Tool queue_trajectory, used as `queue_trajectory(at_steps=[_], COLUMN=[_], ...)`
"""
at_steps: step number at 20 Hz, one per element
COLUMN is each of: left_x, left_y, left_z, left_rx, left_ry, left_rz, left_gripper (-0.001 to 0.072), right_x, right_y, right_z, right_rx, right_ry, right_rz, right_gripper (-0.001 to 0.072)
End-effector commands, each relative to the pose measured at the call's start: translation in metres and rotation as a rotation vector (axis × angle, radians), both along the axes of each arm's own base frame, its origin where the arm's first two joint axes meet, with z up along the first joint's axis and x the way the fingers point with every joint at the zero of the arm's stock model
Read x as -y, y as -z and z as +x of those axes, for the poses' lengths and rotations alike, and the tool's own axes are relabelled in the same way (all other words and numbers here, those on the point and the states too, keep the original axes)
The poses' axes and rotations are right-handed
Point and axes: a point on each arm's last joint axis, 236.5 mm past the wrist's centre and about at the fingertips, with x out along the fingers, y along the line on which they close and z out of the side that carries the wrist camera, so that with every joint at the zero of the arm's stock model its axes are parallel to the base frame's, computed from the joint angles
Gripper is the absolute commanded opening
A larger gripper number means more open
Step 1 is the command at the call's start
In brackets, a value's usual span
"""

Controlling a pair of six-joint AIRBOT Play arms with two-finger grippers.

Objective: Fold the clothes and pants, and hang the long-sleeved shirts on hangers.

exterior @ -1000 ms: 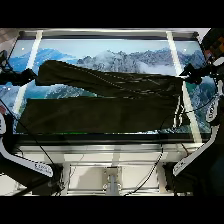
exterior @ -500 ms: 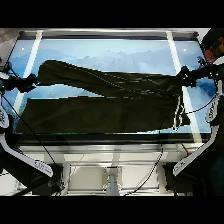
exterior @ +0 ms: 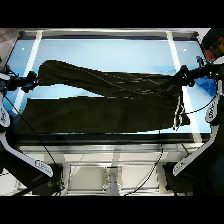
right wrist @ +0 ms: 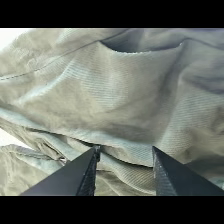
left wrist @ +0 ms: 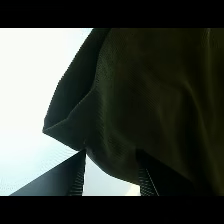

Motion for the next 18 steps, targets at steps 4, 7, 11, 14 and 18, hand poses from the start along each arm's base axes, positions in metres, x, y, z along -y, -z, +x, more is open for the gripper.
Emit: queue_trajectory(at_steps=[4, 7, 11, 14, 18], left_x=[-0.0003, 0.0000, -0.0024, -0.0025, -0.0077], left_y=[-0.0003, -0.0001, 0.0014, 0.0033, 0.0050], left_z=[0.0009, 0.0006, -0.0017, -0.0019, -0.0039], left_rx=[0.003, 0.001, -0.007, -0.010, -0.013], left_ry=[-0.012, -0.011, -0.012, -0.013, -0.022], left_rz=[-0.010, -0.011, -0.010, -0.011, -0.014], left_gripper=[0.0334, 0.0275, 0.0189, 0.0148, 0.0010], right_x=[-0.0015, -0.0013, -0.0014, -0.0010, 0.0004], right_y=[-0.0009, -0.0009, -0.0009, -0.0009, -0.0010], right_z=[0.0015, 0.0015, 0.0016, 0.0025, 0.0055], right_rx=[0.006, 0.006, 0.006, 0.008, 0.018], right_ry=[0.001, 0.001, 0.002, 0.004, 0.013], right_rz=[0.006, 0.006, 0.006, 0.004, 0.000], right_gripper=[0.0388, 0.0388, 0.0388, 0.0388, 0.0388])
